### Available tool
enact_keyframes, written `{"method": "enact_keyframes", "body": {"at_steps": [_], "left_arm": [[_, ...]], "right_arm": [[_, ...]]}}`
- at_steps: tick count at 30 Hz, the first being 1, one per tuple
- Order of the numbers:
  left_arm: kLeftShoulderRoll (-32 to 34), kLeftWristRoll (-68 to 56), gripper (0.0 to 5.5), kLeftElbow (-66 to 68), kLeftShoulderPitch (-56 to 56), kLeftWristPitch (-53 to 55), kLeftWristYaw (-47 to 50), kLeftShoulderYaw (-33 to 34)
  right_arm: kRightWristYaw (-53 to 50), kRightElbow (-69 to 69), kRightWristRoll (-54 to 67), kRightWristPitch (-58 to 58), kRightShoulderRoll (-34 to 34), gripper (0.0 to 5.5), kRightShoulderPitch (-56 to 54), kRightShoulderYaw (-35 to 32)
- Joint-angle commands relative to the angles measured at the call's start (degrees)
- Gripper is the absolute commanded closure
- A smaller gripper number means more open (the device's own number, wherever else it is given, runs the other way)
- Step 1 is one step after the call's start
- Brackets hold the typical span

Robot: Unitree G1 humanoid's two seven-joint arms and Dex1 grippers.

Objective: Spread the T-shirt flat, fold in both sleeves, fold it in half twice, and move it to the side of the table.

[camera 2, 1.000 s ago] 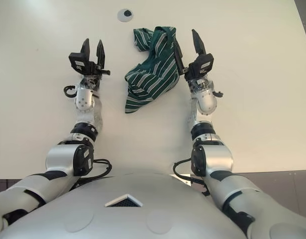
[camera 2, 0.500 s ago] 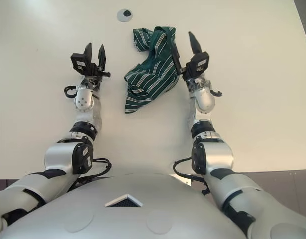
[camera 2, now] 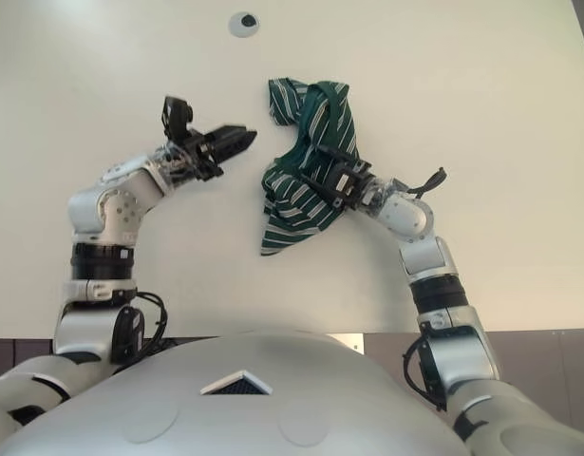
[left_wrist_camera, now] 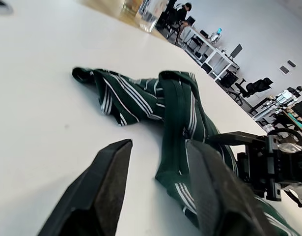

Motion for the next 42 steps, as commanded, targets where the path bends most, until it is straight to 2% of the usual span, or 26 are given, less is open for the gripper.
{"method": "enact_keyframes", "body": {"at_steps": [1,6,14,25,26,28,30,33,35,36,39,42], "left_arm": [[-1.52,-3.70,3.52,-8.04,4.85,9.11,5.29,0.58],[-3.12,-3.12,3.52,-9.82,7.60,13.56,10.13,-1.35],[-6.43,-4.63,3.52,-10.08,7.20,16.15,12.16,-2.66],[-6.66,-4.56,5.20,-9.76,7.40,15.62,12.46,-1.52],[-6.31,-3.69,5.43,-10.04,7.39,13.90,12.37,-1.53],[-4.80,-1.38,5.49,-11.52,7.88,9.34,11.32,-2.24],[-1.14,2.22,5.49,-14.96,9.20,2.09,7.76,-4.42],[4.97,7.60,5.50,-18.21,11.08,-11.68,0.38,-5.70],[8.46,10.90,5.50,-19.01,12.24,-22.98,-5.04,-5.04],[10.04,12.20,5.50,-19.31,12.84,-28.38,-7.66,-4.54],[17.36,18.49,5.50,-21.68,18.18,-47.42,-16.98,-5.81],[28.04,22.62,5.50,-28.16,27.02,-60.19,-27.04,-6.57]], "right_arm": [[-0.23,0.63,-3.55,5.51,-1.75,2.69,2.26,2.25],[-1.92,0.75,-3.42,5.95,-1.57,2.69,1.70,2.95],[-3.57,0.28,-2.54,6.05,-1.58,2.69,1.61,3.29],[-5.08,1.09,-2.52,5.88,-1.22,2.65,0.93,3.74],[-5.25,1.05,-2.26,5.72,-1.13,2.65,0.96,3.59],[-5.22,-0.57,1.36,6.61,-0.18,2.65,1.25,1.53],[1.53,-9.40,16.95,10.46,0.39,2.65,3.66,-2.59],[12.80,-26.23,47.02,24.33,-3.31,2.11,6.94,-10.02],[15.01,-27.26,58.36,30.58,-5.53,1.71,4.64,-16.95],[15.19,-26.12,60.87,32.04,-6.42,1.71,2.74,-19.96],[14.31,-22.41,58.06,32.03,-9.12,1.71,-2.53,-23.47],[12.02,-13.56,37.70,22.02,-11.97,1.71,-8.54,-17.21]]}}
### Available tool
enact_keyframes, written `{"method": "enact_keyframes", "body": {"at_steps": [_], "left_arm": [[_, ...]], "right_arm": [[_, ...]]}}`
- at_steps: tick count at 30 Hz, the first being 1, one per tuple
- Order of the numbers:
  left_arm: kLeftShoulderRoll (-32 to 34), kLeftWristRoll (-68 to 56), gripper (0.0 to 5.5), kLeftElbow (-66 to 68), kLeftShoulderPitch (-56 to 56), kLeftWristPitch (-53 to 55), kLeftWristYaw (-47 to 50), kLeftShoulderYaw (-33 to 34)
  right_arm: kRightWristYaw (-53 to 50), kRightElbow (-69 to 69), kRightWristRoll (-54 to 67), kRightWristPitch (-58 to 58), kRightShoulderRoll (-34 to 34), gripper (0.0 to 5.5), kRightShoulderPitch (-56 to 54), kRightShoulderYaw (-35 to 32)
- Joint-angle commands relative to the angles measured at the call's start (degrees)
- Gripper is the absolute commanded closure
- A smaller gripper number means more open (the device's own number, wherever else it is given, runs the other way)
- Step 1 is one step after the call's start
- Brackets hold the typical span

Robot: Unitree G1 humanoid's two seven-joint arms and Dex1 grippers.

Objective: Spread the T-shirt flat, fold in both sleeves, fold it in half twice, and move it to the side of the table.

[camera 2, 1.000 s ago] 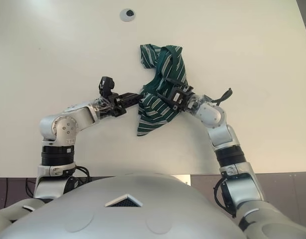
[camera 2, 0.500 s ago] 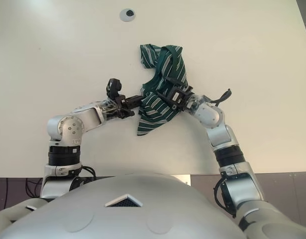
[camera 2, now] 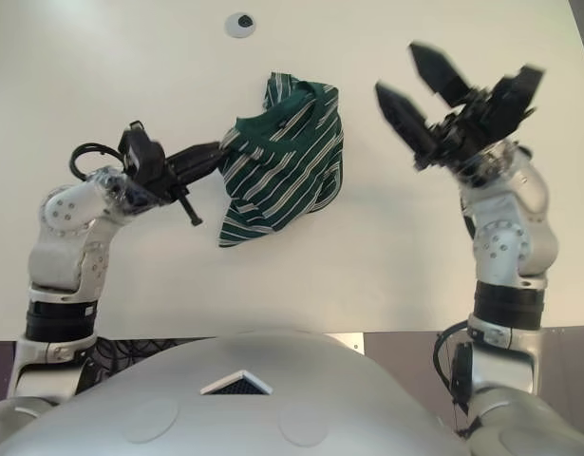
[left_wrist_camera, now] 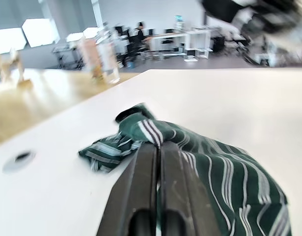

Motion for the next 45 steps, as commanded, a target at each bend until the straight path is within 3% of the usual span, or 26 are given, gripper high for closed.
{"method": "enact_keyframes", "body": {"at_steps": [1,3,8,14,19,21,25,28,33,37,41,45], "left_arm": [[13.99,6.37,5.50,-8.90,11.27,-14.29,-11.41,-0.07],[19.14,10.78,5.50,-12.04,15.01,-15.96,-12.70,1.91],[26.36,20.02,5.50,-14.57,21.30,-17.53,-13.23,3.92],[27.11,22.94,5.50,-15.04,20.42,-18.06,-11.47,0.95],[27.86,25.16,5.50,-12.44,18.80,-18.87,-9.46,1.67],[28.14,26.62,5.50,-10.62,17.45,-19.42,-8.11,2.58],[29.40,31.90,5.50,-1.68,10.14,-22.82,-2.54,5.30],[30.24,35.64,5.50,5.75,3.47,-26.90,2.59,6.35],[29.65,37.53,5.50,8.11,0.46,-32.02,7.26,4.87],[28.48,38.39,5.50,6.58,1.80,-34.95,10.40,4.00],[27.53,41.93,5.50,7.13,3.49,-36.99,14.26,4.03],[26.93,44.07,5.50,7.89,3.44,-37.67,16.66,3.06]], "right_arm": [[-4.50,12.21,-25.78,-11.74,-4.52,1.71,-8.39,8.12],[-2.87,15.81,-32.80,-15.69,-4.80,1.71,-10.60,12.68],[8.91,20.06,-34.06,-21.52,-5.91,1.71,-14.88,16.22],[-1.39,34.56,-48.07,-28.58,4.12,1.71,-20.53,24.73],[-2.80,45.13,-57.67,-34.71,5.78,1.71,-20.27,32.58],[2.74,43.80,-55.85,-34.19,4.84,1.71,-18.08,34.15],[19.01,29.76,-47.93,-29.02,-5.25,1.71,-9.60,36.24],[27.53,13.08,-37.40,-20.03,-13.69,1.71,-1.10,35.73],[27.36,-3.30,-26.92,-9.32,-16.44,1.71,6.40,32.22],[24.11,-4.37,-21.78,-5.18,-16.05,1.71,4.21,24.23],[28.52,-2.27,-11.54,1.89,-19.24,1.71,-0.06,14.36],[16.55,3.58,-11.69,12.82,-12.14,1.71,-9.93,14.63]]}}
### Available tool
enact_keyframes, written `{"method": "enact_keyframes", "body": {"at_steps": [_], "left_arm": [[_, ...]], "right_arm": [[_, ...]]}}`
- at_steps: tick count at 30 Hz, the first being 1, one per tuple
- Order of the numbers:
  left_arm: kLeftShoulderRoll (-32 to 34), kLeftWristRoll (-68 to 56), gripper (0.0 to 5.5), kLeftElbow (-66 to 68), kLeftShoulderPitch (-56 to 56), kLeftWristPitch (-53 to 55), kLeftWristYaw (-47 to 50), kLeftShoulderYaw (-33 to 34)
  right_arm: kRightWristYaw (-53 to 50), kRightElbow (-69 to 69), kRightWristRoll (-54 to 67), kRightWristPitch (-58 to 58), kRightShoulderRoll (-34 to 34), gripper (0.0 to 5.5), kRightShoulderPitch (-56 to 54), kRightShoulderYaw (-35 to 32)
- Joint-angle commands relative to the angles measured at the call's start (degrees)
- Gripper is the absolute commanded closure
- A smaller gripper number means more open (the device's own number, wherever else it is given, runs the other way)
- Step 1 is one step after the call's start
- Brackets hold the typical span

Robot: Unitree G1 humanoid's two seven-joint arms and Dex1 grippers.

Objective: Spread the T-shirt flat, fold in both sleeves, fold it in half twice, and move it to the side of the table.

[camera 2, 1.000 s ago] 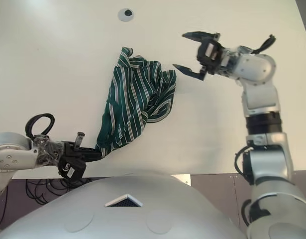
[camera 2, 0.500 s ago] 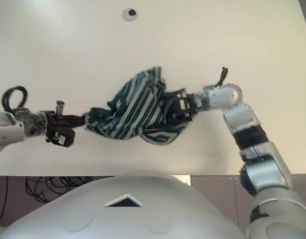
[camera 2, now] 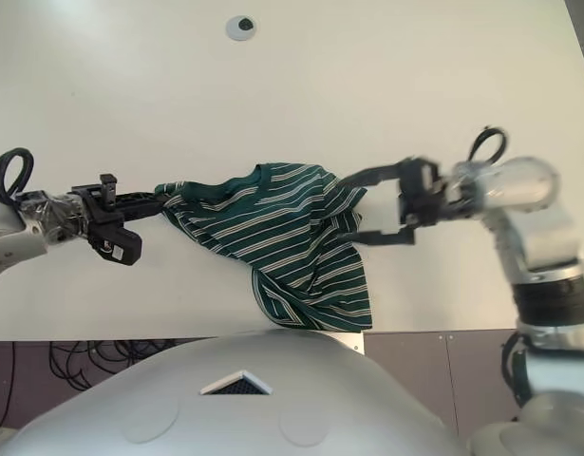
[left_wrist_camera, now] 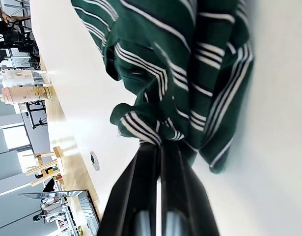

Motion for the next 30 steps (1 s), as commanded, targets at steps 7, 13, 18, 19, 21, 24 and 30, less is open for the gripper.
{"method": "enact_keyframes", "body": {"at_steps": [7,13,18,19,21,24,30], "left_arm": [[-0.20,1.84,5.50,-1.42,0.70,-0.61,3.22,-1.11],[0.13,1.48,5.50,-3.13,1.61,0.02,3.18,-1.03],[0.10,1.20,5.50,-4.09,2.10,0.46,3.09,-1.03],[0.06,1.18,5.50,-4.28,2.09,0.62,3.05,-1.10],[-0.01,1.22,5.50,-4.50,2.03,0.82,3.04,-1.14],[0.00,1.29,5.50,-4.62,2.00,1.04,3.13,-1.06],[0.08,0.81,5.50,-4.83,1.70,1.39,2.96,-1.15]], "right_arm": [[-23.53,14.16,-11.79,22.21,17.08,1.71,-15.83,11.92],[-27.06,23.83,-19.45,21.69,21.38,1.71,-18.01,15.89],[-27.55,28.51,-23.36,19.93,22.96,1.85,-18.73,17.50],[-27.12,28.57,-23.71,19.97,22.89,1.99,-18.64,17.81],[-26.48,28.04,-24.07,20.07,22.51,2.30,-18.29,18.25],[-24.90,26.01,-24.69,20.32,21.60,2.79,-17.48,18.68],[-21.61,21.03,-26.24,20.65,18.78,3.81,-15.13,20.36]]}}
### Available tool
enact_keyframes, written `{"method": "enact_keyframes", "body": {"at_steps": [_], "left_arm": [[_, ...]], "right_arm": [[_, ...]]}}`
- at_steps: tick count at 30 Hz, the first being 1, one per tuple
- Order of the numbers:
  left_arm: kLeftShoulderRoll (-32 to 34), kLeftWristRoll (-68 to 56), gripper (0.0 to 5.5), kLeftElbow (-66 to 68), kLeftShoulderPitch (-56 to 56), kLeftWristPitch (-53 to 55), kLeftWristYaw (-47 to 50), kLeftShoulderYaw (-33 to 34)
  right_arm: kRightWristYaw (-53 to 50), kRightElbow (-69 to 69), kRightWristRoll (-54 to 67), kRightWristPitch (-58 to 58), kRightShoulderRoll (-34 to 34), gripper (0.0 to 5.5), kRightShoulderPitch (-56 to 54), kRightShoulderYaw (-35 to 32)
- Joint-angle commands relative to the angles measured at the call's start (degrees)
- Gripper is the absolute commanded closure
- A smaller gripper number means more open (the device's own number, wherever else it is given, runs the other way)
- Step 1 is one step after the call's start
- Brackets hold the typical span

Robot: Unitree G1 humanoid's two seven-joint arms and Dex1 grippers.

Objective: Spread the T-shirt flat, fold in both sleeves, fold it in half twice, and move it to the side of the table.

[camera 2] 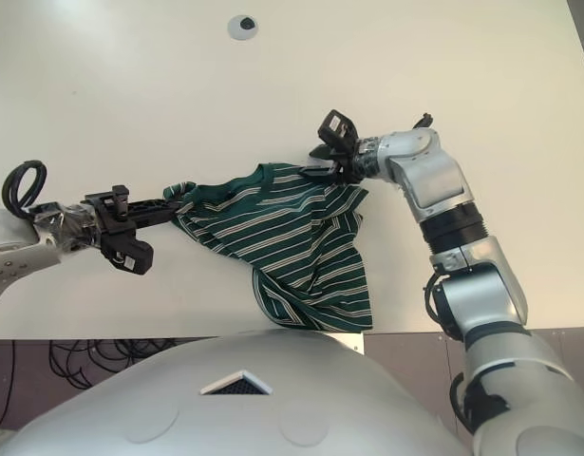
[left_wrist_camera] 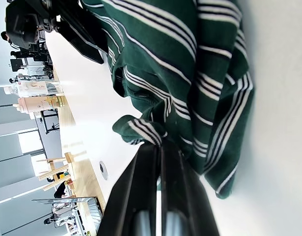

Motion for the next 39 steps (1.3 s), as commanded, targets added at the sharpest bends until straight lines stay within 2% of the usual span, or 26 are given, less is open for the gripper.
{"method": "enact_keyframes", "body": {"at_steps": [1,10,14,16,21,26,32,39], "left_arm": [[0.47,-0.53,5.50,-0.74,-0.03,0.49,-0.38,-0.06],[0.77,-1.21,5.50,-1.25,0.38,0.74,-0.72,0.01],[0.55,-1.06,5.50,-1.23,0.22,0.55,-0.34,0.08],[-0.51,-0.10,5.50,0.01,-2.47,-0.09,1.79,0.62],[-5.50,2.81,5.50,11.51,-22.30,1.29,9.60,0.04],[-9.93,5.49,5.50,25.47,-43.68,3.10,11.85,-4.55],[-12.64,13.56,5.50,45.46,-65.79,0.56,20.39,-10.72],[-14.89,25.22,5.50,73.10,-91.54,0.33,34.19,-21.01]], "right_arm": [[2.30,-2.25,-1.53,2.76,-2.87,3.94,3.32,1.96],[2.14,-4.04,-1.86,4.15,-2.77,5.48,4.72,1.61],[1.28,-3.93,-2.00,3.26,-2.36,5.48,4.69,0.83],[-0.75,-4.58,-1.24,0.49,-1.20,5.48,4.03,-2.05],[-8.83,-8.75,0.06,-15.64,0.52,5.48,-1.19,-13.54],[-15.08,-3.60,-2.15,-28.37,2.72,5.48,-8.36,-18.01],[-24.17,14.67,-9.34,-44.43,4.75,5.48,-21.82,-18.47],[-29.65,44.02,-10.17,-51.84,5.82,5.48,-45.41,-21.87]]}}
